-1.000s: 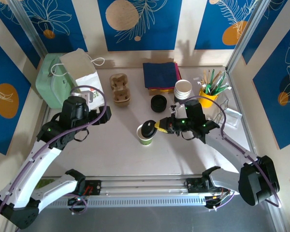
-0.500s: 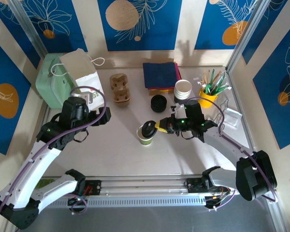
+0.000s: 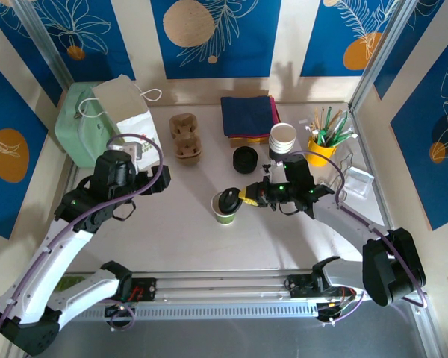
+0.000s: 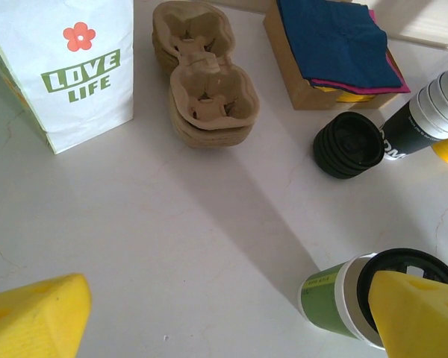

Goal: Pack the takeout coffee

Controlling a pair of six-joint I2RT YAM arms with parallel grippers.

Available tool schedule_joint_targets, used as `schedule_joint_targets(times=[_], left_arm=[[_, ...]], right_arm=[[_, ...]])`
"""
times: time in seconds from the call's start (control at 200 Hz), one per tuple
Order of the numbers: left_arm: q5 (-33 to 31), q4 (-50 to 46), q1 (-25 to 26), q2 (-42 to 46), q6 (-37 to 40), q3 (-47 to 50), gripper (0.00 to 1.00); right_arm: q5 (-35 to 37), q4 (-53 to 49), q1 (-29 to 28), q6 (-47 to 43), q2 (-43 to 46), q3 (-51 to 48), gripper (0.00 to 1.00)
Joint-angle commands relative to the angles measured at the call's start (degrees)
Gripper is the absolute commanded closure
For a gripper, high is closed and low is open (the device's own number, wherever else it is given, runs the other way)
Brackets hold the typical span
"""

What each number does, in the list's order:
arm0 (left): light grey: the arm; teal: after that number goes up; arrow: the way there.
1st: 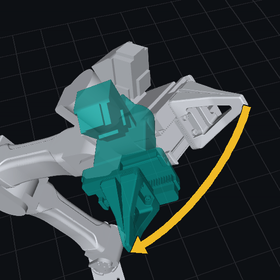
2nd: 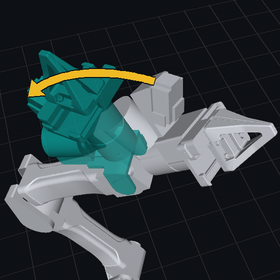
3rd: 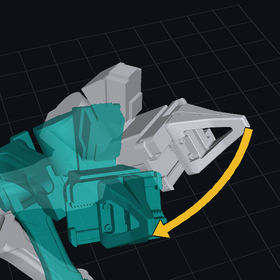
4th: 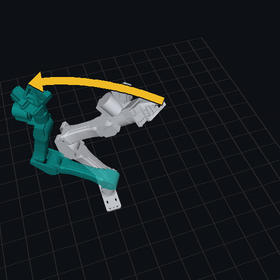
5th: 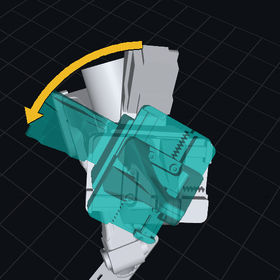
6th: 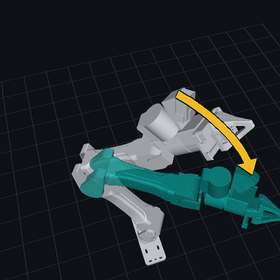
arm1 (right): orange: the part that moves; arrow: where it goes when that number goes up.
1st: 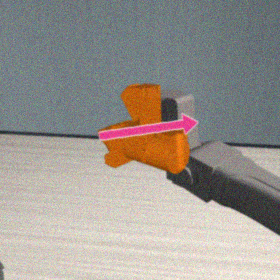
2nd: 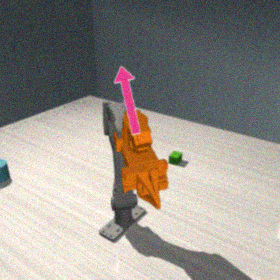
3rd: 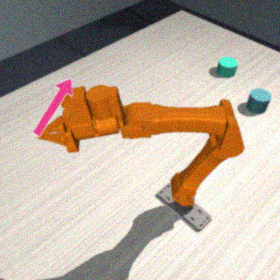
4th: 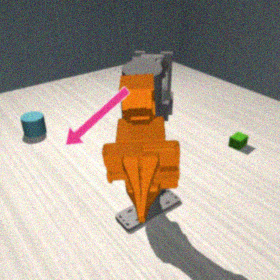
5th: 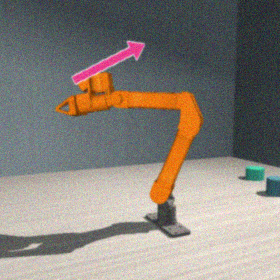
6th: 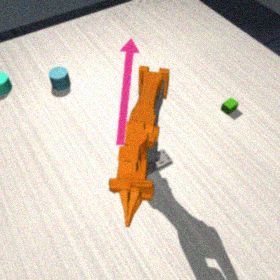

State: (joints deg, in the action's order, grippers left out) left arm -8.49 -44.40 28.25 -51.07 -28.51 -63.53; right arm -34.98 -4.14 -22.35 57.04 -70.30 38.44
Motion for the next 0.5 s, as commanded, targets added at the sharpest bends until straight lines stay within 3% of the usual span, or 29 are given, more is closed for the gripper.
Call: schedule_joint_targets(times=[0.0, 0.495], left_arm=[[-0.73, -0.07, -0.46, 0.25, -0.14, -0.63, 0.04], [-0.74, -0.15, -0.48, 0.27, -0.30, -0.30, 0.04]], right_arm=[[-1.05, -1.71, 0.29, -1.04, 0.67, 0.58, 0.95], [0.45, -4.43, 0.36, -3.51, -0.52, 0.81, 0.82]])
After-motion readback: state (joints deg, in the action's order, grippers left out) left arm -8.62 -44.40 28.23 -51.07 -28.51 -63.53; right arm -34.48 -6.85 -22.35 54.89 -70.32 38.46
